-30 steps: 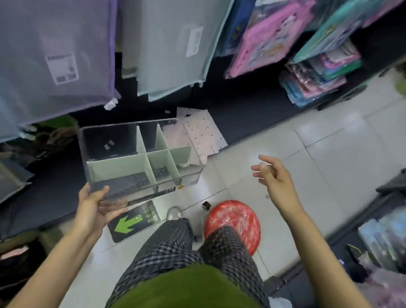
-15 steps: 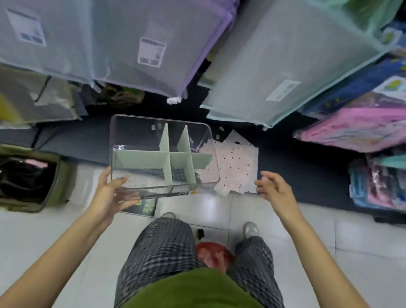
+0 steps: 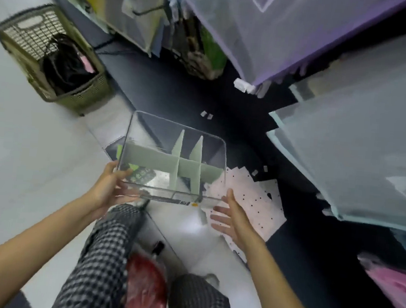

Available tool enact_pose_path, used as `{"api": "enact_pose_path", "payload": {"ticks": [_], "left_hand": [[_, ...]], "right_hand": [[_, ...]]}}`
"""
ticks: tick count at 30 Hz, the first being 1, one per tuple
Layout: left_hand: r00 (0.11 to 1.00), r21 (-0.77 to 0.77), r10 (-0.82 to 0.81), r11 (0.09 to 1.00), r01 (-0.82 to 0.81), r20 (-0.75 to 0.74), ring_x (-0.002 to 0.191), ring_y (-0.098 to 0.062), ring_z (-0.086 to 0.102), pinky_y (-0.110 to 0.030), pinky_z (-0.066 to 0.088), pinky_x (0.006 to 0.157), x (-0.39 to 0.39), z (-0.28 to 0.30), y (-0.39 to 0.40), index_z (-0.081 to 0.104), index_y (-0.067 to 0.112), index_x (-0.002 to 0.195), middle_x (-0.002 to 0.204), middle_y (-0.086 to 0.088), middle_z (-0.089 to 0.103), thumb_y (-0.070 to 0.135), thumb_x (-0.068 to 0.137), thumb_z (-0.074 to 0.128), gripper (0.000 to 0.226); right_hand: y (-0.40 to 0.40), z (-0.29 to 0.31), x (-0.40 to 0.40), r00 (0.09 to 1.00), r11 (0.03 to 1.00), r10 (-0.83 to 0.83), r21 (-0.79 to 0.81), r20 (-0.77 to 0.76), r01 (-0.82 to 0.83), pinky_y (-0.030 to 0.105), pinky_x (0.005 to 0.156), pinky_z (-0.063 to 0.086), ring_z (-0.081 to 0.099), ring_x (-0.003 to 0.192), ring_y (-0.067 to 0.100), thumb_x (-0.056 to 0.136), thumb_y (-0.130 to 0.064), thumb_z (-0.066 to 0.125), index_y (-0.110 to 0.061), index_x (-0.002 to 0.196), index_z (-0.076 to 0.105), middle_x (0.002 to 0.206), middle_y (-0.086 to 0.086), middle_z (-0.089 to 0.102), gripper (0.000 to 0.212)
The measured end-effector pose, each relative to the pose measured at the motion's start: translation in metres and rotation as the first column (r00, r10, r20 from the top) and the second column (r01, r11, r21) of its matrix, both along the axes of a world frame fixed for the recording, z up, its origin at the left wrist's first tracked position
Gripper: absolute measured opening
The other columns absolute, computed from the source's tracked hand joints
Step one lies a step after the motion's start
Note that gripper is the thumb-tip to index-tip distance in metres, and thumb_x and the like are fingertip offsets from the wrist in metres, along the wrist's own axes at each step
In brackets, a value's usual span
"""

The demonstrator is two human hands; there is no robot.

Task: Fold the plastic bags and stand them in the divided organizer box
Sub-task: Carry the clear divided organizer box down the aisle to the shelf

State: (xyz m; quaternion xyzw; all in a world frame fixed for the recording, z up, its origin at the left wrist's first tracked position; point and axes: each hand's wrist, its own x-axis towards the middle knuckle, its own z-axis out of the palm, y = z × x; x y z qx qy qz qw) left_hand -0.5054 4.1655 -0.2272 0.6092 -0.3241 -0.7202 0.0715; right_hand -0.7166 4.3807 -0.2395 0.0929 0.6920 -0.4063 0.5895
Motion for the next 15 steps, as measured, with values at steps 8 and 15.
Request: {"api": "enact_pose_path", "payload": {"ticks": [8,15], "left_hand": [[0.987,0.006,-0.147,0.989,0.147,-0.069,0.065,-0.026,0.068,-0.040,0.059,0.058,-0.052,-0.152,-0.058,0.044,0.026,0.122,0.093,-0.013,0.048,0.028,0.095,0.053,0.029],[0.963,-0.494,-0.163,0.832,0.252,0.216,0.128,-0.032,0.039,-0.045,0.035,0.108,-0.102,-0.293,-0.111,0.034,0.029,0.140,0.141,-0.015,0.030,0.039,0.090,0.060,0.058]], "right_hand": [[-0.047,-0.181,-0.027,0.967,0.964,-0.244,-0.093,0.079,0.251,0.028,0.071,0.057,0.069,0.085,0.023,0.076,-0.044,0.066,-0.008,0.111,0.058,0.100,0.011,0.065,0.051],[-0.127,-0.319,-0.036,0.881,0.857,-0.473,-0.238,-0.011,0.457,0.021,0.061,0.057,0.064,0.094,0.025,0.086,-0.031,0.065,-0.010,0.098,0.062,0.094,0.011,0.064,0.024]]}}
